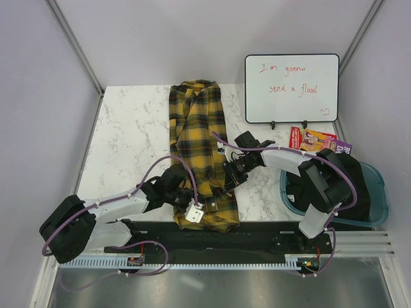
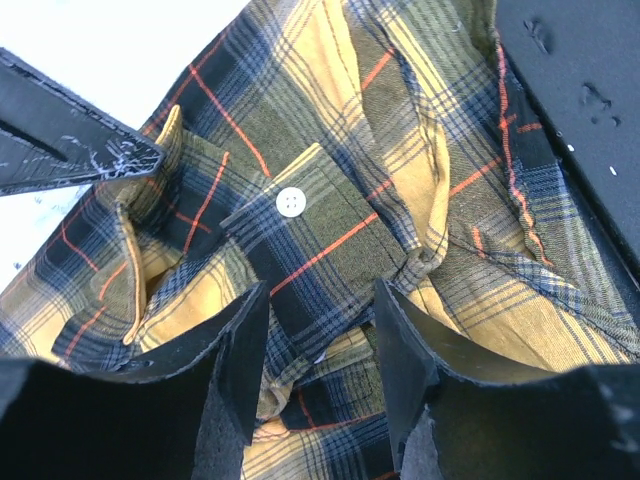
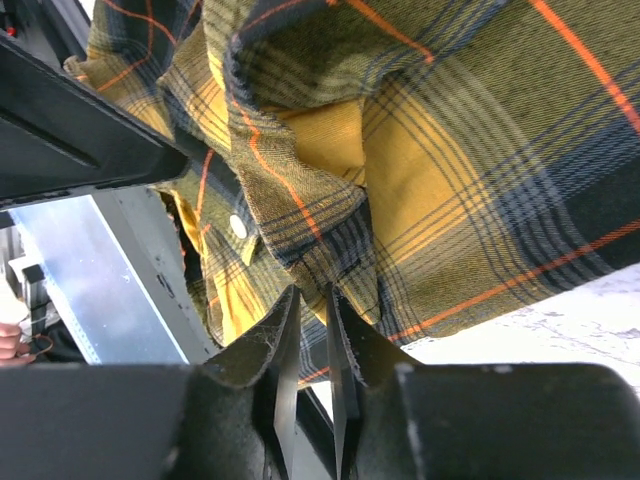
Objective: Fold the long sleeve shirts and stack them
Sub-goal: Fold the shirt
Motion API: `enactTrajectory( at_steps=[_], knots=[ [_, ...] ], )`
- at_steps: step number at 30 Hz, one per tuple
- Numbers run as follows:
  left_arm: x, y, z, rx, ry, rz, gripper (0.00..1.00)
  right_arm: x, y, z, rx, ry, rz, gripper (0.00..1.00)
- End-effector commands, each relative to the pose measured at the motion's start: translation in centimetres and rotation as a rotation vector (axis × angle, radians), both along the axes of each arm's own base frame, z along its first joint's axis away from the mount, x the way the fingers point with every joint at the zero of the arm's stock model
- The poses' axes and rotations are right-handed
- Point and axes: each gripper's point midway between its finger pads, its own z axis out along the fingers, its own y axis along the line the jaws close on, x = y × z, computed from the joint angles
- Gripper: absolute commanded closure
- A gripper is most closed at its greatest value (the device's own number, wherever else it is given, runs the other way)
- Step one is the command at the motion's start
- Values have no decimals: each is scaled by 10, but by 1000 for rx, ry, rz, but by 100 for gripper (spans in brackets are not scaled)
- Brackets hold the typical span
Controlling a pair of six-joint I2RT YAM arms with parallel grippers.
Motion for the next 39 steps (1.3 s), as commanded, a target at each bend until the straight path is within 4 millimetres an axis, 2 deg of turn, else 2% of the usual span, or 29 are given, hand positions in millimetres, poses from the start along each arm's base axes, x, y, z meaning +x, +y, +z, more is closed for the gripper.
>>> enactTrajectory(
  at_steps=[1,11,15,21,23,24,27,28,32,35,39],
  knots=[
    [-1,-8,3,-32,-69,-79,47,-2,11,13,63,19,28,78],
    [-13,-5,1,-22,-67,-151,34,-4,13,16,77,36,38,82],
    [-13,-7,4,-24,-61,-159,36,-5,14,19,84,38,43,83],
    [-8,-17,16,-56,-63,-162,49,-6,19,26,114,62,55,92],
    [-2,-21,20,-62,-68,-137,59,-10,20,31,128,90,67,95],
    [0,-22,25,-70,-58,-114,71,-9,21,34,137,91,74,96],
    [-2,-21,36,-90,-25,-87,87,-13,19,41,137,104,97,98],
    [-6,-21,47,-120,-29,-97,90,-17,17,42,129,122,98,98],
    [-26,-14,63,-159,29,-115,97,-28,15,50,144,173,123,97],
    [-37,-7,56,-135,91,-119,97,-37,17,53,162,232,150,91],
    [-40,-3,51,-128,198,-84,98,-47,23,53,178,284,180,84]
  ],
)
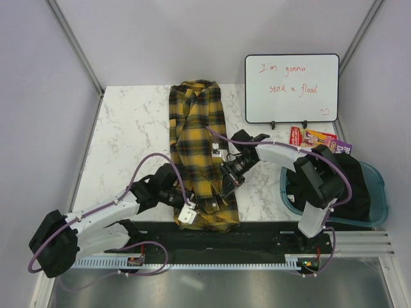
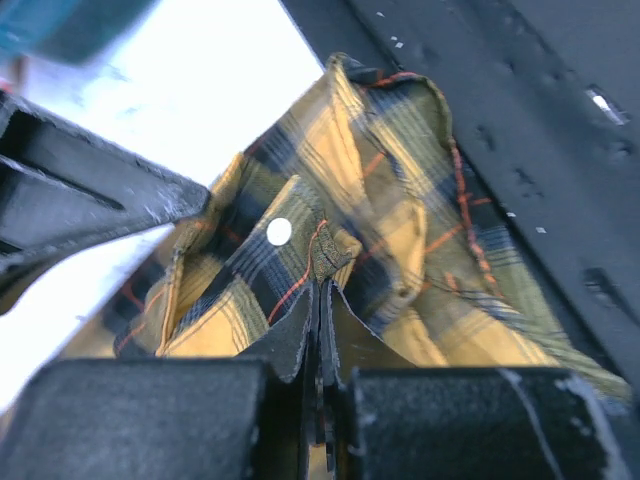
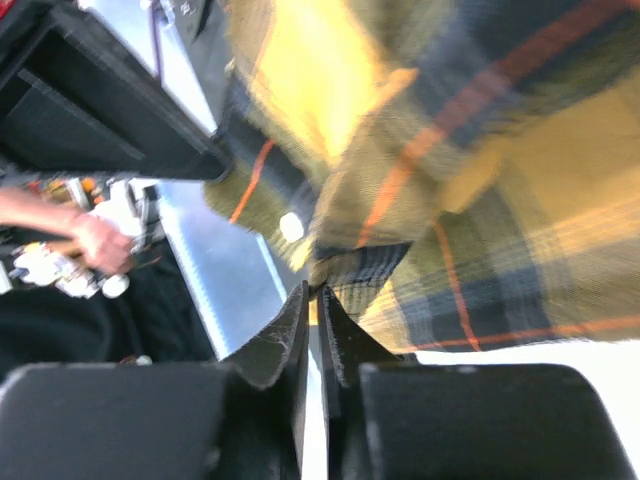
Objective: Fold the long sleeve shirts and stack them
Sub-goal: Fold the shirt
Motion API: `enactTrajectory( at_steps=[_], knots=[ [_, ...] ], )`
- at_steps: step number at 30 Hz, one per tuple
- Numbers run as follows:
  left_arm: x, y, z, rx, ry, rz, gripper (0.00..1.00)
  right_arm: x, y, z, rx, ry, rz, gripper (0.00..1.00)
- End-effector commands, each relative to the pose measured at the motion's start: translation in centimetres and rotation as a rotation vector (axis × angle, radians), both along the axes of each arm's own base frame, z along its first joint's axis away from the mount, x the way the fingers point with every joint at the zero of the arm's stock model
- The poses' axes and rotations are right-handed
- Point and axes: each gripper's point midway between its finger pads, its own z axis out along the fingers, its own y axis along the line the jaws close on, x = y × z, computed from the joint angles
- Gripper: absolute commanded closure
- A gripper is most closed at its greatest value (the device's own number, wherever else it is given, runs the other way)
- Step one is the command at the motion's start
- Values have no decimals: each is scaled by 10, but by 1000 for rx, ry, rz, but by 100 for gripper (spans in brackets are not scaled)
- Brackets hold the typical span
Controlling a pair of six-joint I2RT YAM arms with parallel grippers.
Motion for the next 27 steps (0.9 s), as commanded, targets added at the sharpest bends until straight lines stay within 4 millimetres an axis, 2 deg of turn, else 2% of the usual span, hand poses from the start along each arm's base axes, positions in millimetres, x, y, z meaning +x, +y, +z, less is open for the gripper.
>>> enactTrajectory(
  at_steps=[1,2,3,6,7,8,9,10,13,14,17,19,20,21,24,27],
  knots=[
    [-12,5,0,3,196,22,98,-14,13,15,86,67,68,79],
    [-12,5,-1,7,214,23,98,-14,17,19,103,68,79,72],
    [-13,6,-1,11,226,23,97,-15,18,22,119,72,90,59],
    [-9,6,1,3,233,32,97,-1,19,36,161,4,129,55],
    [-8,8,-2,15,236,36,96,9,17,36,162,-11,127,55],
    [-6,8,-3,23,220,29,96,25,21,48,193,-64,135,54],
    [-6,11,-6,39,213,29,96,30,19,52,202,-67,143,54],
    [-5,12,-7,52,214,31,95,49,21,55,210,-85,118,54],
    [-8,15,-9,74,213,0,73,80,31,50,162,-152,82,56],
    [-9,15,-9,77,210,-8,59,98,38,46,156,-222,54,57],
    [-5,23,-6,124,196,26,38,115,46,49,163,-304,22,56],
    [-8,31,-4,154,164,13,22,118,50,45,148,-352,36,55],
    [-13,40,-9,201,181,23,5,121,53,43,150,-374,39,54],
    [-15,44,-11,212,177,22,1,120,56,37,143,-373,48,54],
    [-18,56,-18,243,142,44,1,106,71,23,143,-358,98,54],
    [-14,65,-29,290,100,83,1,96,75,2,132,-331,107,54]
  ],
)
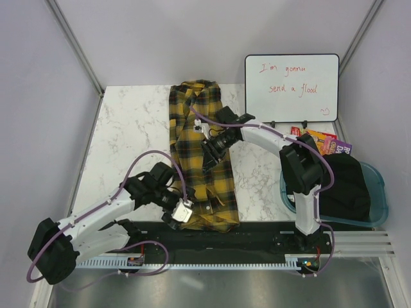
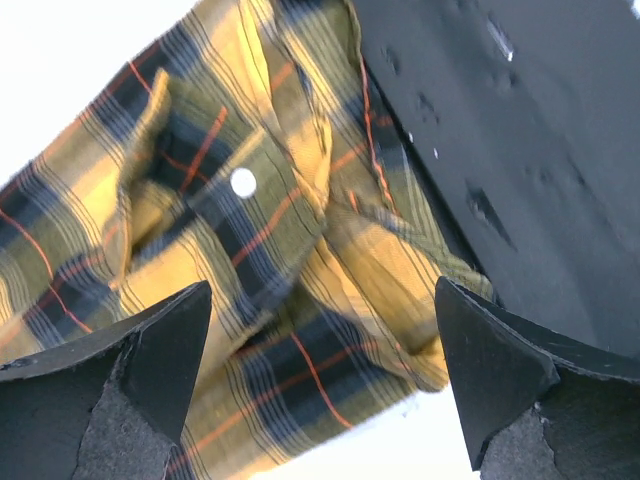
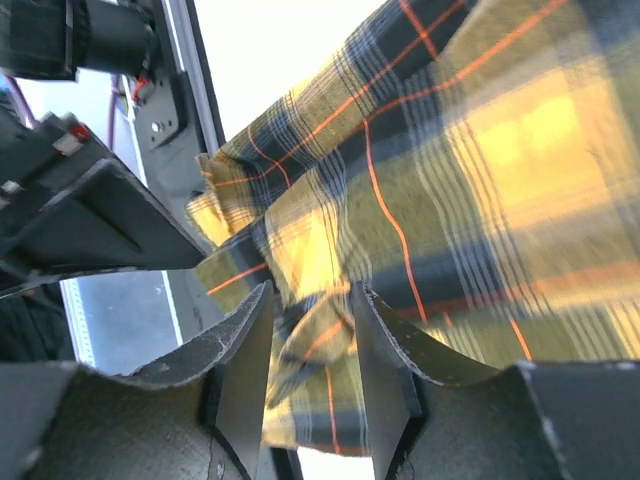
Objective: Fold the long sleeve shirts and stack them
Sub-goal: Fold the shirt
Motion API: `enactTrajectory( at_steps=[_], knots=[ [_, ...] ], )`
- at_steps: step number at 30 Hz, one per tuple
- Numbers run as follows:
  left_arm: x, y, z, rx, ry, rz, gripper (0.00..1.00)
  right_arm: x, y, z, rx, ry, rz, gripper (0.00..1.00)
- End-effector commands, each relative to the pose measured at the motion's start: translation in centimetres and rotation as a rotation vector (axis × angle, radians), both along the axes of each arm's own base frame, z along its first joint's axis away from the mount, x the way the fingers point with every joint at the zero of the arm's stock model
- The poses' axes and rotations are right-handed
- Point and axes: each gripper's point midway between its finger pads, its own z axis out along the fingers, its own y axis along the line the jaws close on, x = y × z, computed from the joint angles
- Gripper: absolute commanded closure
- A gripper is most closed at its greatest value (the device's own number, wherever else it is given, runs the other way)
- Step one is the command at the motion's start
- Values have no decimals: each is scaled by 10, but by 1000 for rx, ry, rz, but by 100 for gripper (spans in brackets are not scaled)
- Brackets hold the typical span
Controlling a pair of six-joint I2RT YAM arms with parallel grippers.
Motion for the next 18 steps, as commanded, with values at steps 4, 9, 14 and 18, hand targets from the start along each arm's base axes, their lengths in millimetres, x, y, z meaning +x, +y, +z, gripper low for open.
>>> enactTrajectory(
  at_steps=[4,9,14,18],
  knots=[
    [13,22,-33,92,-180,78,1,-12,14,-58,-34,23,28,55],
    [10,18,-29,36,-253,64,1,-8,9,-78,-71,-12,40,54],
    [-11,21,-31,3,-195,15,1,-6,0,-39,-6,-229,85,38],
    [-16,24,-30,6,-173,29,1,-9,-31,16,25,-585,169,25]
  ],
)
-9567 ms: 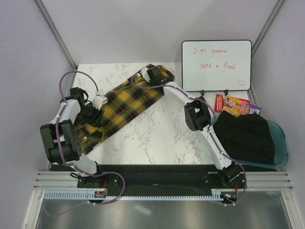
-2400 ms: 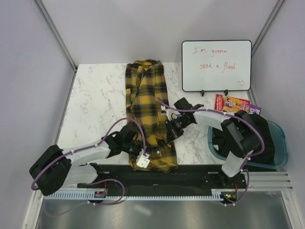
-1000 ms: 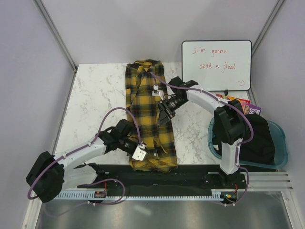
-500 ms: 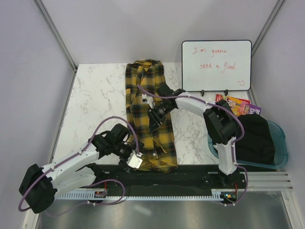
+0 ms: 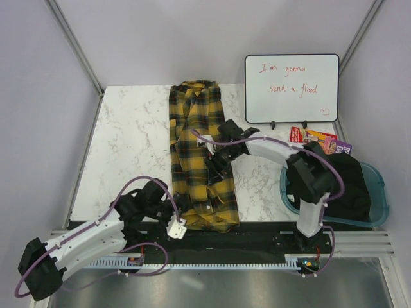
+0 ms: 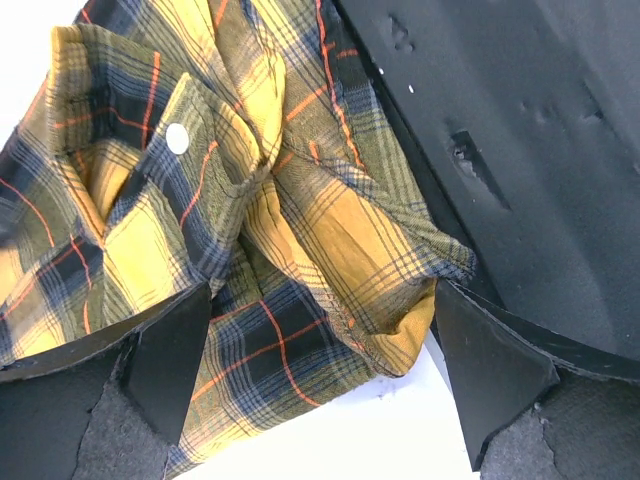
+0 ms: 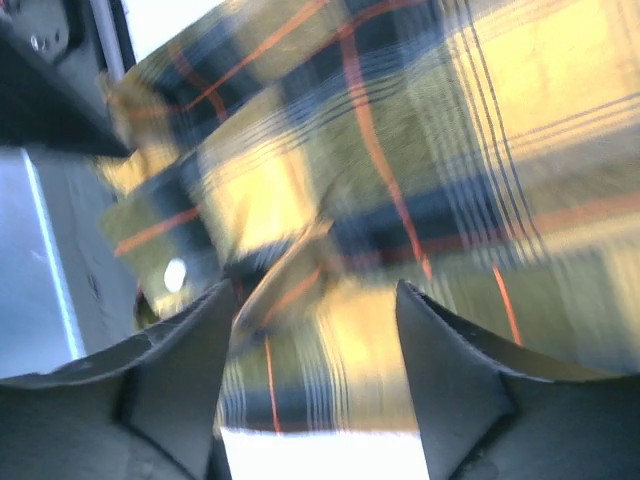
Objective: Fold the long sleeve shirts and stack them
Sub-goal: Fold the shirt
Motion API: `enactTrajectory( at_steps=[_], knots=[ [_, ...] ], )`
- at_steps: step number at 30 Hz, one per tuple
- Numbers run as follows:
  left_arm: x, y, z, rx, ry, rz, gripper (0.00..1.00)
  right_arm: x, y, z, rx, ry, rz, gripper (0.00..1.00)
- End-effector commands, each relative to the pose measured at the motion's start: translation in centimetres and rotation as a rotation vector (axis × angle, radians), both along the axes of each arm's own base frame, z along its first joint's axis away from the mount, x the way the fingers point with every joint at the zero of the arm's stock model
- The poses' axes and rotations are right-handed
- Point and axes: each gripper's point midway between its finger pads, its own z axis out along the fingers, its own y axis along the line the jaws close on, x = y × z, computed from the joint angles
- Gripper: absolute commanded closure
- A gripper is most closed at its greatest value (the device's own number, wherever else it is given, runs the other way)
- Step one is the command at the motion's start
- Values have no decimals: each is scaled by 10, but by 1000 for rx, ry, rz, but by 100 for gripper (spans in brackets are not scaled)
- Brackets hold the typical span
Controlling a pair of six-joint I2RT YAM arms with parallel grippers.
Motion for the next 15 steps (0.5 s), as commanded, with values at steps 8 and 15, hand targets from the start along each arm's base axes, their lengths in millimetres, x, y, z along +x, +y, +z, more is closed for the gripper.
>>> enactTrajectory(
  at_steps=[8,15],
  knots=[
    [-7,-5,-3,-53,29,-2,5,-48,-103,18,-1,-815,487,11],
    [-3,-4,-14,-43,-18,-18,4,-89,-85,8,84,-1115,623,2]
  ],
)
